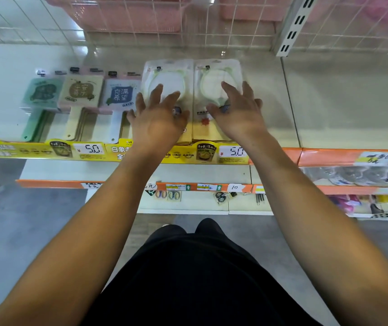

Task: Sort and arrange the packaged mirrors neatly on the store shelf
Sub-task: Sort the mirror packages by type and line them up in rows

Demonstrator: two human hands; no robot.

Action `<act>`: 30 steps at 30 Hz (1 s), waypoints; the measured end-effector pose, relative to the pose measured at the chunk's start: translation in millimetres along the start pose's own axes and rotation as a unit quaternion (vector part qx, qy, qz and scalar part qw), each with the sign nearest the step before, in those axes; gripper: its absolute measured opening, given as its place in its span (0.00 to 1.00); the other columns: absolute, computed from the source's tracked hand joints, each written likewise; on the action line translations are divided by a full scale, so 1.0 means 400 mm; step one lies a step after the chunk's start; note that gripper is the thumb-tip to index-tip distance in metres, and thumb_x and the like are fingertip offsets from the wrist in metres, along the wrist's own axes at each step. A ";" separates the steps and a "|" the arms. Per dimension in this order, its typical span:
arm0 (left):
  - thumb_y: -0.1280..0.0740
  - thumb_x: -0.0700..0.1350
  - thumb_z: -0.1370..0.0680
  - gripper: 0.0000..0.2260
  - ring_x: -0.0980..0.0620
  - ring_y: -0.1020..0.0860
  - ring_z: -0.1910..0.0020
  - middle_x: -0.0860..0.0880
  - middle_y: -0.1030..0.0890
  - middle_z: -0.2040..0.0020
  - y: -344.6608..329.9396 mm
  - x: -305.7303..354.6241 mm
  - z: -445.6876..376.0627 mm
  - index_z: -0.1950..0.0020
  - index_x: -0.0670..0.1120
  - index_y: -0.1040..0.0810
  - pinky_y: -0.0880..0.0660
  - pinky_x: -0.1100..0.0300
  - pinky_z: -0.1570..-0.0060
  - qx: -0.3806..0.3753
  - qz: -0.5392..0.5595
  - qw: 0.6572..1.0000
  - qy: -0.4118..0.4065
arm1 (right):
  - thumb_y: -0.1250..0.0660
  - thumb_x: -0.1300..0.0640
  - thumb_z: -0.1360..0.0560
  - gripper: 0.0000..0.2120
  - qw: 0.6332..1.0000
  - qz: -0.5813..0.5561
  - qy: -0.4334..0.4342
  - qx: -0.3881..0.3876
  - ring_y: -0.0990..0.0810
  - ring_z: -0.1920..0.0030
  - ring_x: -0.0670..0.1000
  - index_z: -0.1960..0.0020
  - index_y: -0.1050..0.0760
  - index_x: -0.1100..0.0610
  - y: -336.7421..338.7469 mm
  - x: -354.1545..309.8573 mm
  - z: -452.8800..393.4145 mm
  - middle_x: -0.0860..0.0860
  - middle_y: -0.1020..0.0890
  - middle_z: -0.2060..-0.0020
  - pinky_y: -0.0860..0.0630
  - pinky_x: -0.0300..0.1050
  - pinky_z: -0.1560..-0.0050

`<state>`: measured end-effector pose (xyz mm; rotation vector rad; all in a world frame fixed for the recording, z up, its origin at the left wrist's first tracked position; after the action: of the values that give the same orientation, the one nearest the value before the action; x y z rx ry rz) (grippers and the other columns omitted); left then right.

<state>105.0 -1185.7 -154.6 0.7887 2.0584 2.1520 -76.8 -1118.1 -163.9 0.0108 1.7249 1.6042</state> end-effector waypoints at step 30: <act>0.35 0.57 0.23 0.18 0.38 0.44 0.25 0.50 0.37 0.24 -0.015 -0.018 0.075 0.33 0.56 0.26 0.40 0.39 0.30 0.017 0.043 0.999 -0.001 | 0.35 0.39 0.24 0.29 0.993 0.009 0.112 0.046 0.35 0.34 0.62 0.27 0.32 0.50 -0.027 0.009 0.080 0.55 0.37 0.29 0.37 0.48 0.35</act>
<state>121.3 -1160.5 -163.1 0.8988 2.1040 2.1625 -57.7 -1091.5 -172.2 -0.1127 1.9747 1.5867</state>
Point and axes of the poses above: each hand's wrist, its own z-axis away from the middle knuckle, its own y-axis out of the back of the hand, x = y × z, the point moved 9 cm from there along -z, towards the middle knuckle
